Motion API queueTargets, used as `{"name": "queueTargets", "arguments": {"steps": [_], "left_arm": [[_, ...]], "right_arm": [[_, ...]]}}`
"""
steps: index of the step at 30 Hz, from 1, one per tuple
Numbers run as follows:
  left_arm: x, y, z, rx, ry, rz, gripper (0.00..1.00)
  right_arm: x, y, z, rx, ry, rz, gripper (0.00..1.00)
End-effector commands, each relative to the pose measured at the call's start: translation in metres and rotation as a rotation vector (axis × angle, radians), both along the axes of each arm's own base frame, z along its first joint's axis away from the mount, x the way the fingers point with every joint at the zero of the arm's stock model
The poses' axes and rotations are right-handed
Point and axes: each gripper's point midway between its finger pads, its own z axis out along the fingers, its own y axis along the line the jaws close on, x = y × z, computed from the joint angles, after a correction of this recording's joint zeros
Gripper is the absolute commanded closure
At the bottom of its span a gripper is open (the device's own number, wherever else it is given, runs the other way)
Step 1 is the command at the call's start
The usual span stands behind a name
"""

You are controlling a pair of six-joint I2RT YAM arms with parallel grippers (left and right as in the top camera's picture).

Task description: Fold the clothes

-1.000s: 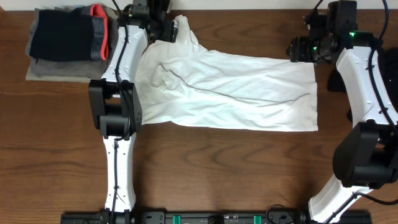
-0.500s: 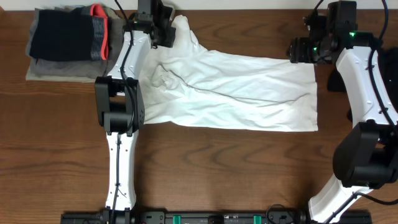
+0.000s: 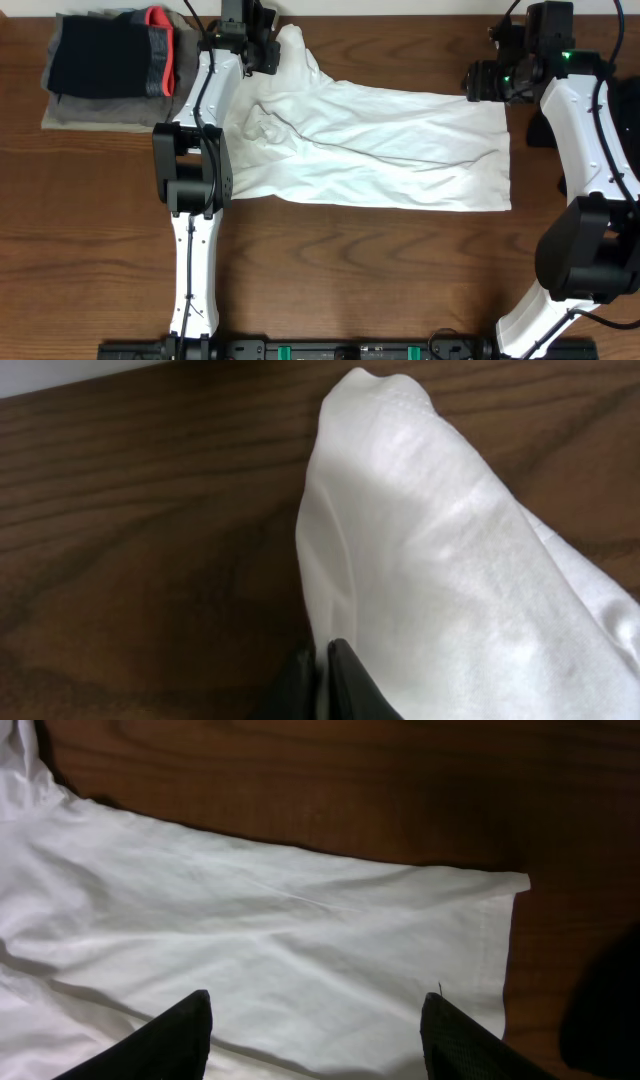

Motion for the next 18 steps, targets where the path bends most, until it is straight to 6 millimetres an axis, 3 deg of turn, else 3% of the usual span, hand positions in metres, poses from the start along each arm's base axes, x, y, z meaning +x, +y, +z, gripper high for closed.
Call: {"name": "queueTargets", "arguments": {"steps": [1, 5, 13, 18], "left_arm": [[0.001, 0.004, -0.001, 0.007, 0.004, 0.017, 0.94], [-0.005, 0.005, 0.009, 0.009, 0.019, 0.017, 0.94], [-0.019, 0.006, 0.059, 0.008, 0.008, 0.016, 0.94], [-0.024, 0.007, 0.081, 0.009, -0.005, 0.013, 0.94]], "right_arm": [[0.003, 0.001, 0.011, -0.010, -0.029, 0.013, 0.35], [0.002, 0.000, 0.010, -0.014, -0.026, 0.010, 0.36], [-0.004, -0.008, 0.006, -0.033, 0.006, -0.012, 0.37], [-0.013, -0.033, -0.010, -0.050, 0.082, -0.115, 0.38]]}}
